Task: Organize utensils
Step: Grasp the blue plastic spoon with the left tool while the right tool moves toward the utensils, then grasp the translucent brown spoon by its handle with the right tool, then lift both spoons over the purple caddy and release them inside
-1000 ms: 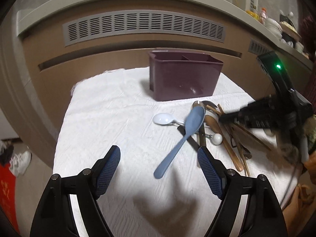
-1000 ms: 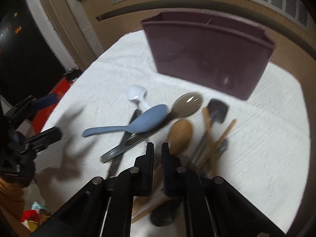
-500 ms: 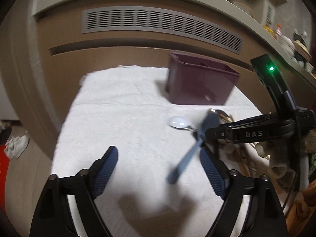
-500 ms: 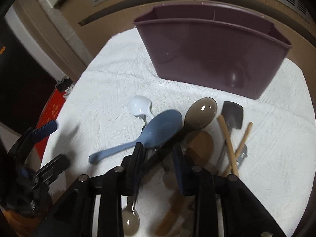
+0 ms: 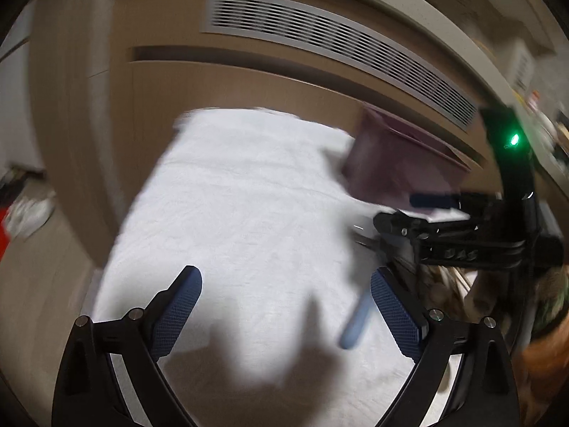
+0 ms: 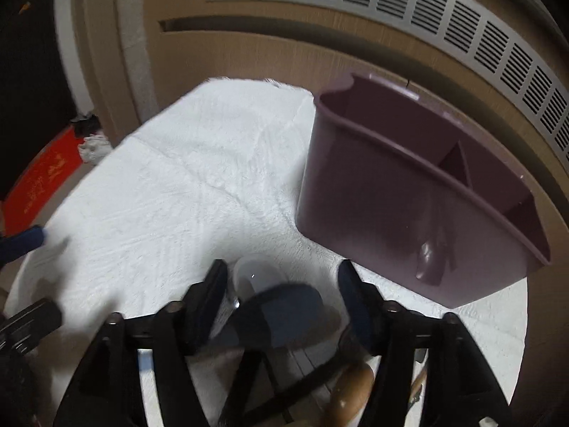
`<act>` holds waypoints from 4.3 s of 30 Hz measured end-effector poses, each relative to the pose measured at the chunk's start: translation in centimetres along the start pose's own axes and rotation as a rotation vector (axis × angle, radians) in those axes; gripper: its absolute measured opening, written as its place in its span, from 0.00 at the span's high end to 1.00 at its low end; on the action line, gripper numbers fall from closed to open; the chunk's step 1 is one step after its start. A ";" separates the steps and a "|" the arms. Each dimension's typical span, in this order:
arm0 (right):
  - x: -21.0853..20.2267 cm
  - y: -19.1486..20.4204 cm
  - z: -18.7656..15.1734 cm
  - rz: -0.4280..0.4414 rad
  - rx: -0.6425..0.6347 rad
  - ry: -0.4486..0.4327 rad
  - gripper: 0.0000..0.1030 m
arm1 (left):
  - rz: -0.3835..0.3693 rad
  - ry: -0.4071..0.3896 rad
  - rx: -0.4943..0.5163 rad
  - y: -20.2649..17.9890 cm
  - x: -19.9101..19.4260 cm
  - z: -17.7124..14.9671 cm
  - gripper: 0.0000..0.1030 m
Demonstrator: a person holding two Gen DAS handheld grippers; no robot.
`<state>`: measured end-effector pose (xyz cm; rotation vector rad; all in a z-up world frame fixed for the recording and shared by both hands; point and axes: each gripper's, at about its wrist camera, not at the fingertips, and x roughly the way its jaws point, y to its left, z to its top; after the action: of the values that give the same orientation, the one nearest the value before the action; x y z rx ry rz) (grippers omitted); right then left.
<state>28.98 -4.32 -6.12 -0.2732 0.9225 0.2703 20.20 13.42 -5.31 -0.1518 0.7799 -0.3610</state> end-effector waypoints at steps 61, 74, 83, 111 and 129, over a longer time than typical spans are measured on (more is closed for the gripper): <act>2.5 -4.6 -2.1 -0.054 0.206 0.083 0.65 | 0.269 -0.108 -0.104 -3.9 4.1 1.0 0.66; -6.9 -6.4 -3.7 0.054 0.144 -0.098 0.68 | 0.134 -0.100 -0.072 -8.3 1.3 1.4 0.66; -16.2 -8.2 -3.5 0.027 0.090 -0.331 0.75 | 0.049 -0.229 0.071 -15.1 -3.5 5.4 0.66; -13.9 -16.5 10.0 -0.096 0.066 -0.360 0.79 | 0.039 -0.088 0.150 -16.5 9.9 20.7 0.66; -9.8 -18.1 4.7 -0.011 0.121 -0.234 0.72 | 0.081 -0.111 0.057 -13.3 7.7 16.1 0.35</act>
<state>33.09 -20.64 6.62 -0.1312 0.7024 0.2303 33.18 -1.72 4.48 -0.0861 0.6638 -0.2952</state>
